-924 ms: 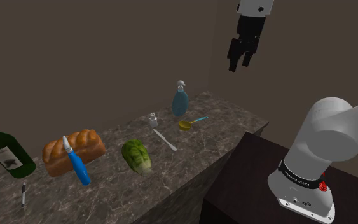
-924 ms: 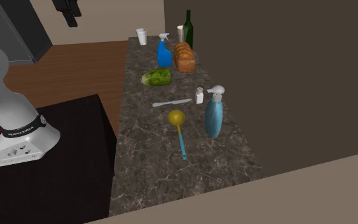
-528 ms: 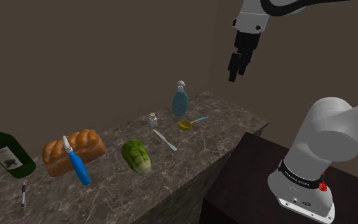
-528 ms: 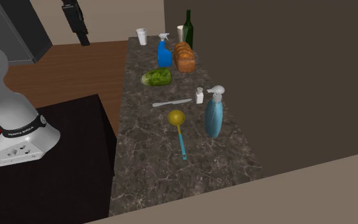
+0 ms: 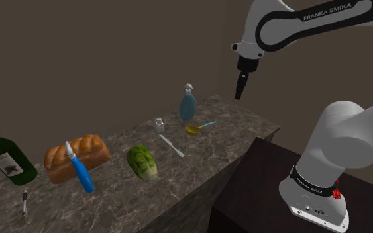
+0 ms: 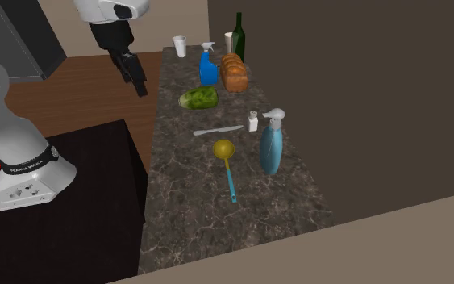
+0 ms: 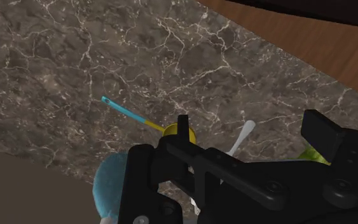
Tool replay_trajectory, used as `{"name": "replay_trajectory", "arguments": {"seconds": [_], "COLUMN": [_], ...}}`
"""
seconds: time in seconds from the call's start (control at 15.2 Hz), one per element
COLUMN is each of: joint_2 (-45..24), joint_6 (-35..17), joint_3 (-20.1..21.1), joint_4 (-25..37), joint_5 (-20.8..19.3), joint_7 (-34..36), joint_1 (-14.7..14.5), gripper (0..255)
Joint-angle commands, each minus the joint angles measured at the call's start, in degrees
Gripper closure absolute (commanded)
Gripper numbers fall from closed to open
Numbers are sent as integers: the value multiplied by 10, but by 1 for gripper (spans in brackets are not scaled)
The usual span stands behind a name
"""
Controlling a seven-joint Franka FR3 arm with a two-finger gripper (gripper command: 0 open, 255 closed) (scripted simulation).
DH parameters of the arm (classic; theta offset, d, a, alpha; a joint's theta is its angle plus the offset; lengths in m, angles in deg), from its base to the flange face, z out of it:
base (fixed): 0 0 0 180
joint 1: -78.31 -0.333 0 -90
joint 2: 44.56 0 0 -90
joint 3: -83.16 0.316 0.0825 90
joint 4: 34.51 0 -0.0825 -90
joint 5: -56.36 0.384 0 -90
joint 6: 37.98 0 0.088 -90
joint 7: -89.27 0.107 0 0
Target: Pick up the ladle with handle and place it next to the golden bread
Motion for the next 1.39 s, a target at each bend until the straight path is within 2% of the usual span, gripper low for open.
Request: {"name": "replay_trajectory", "arguments": {"seconds": [0.0,0.4,0.59,0.73,0.86,1.06,1.19,1.32], "joint_2": [-30,-153,-229,-284,-344,-440,-501,-556], "joint_6": [-53,-198,-268,-312,-351,-394,-410,-421], "joint_3": [-24,-104,-147,-176,-202,-212,-186,-143], "joint_4": [-15,-20,-7,7,24,61,92,127], "joint_5": [-13,-27,-6,26,82,213,304,372], "joint_7": [-46,-192,-278,-346,-429,-585,-691,-779], "joint_1": [-9,-46,-78,-105,-134,-160,-146,-113], "gripper": [0,0,0,0,0,0,0,0]}}
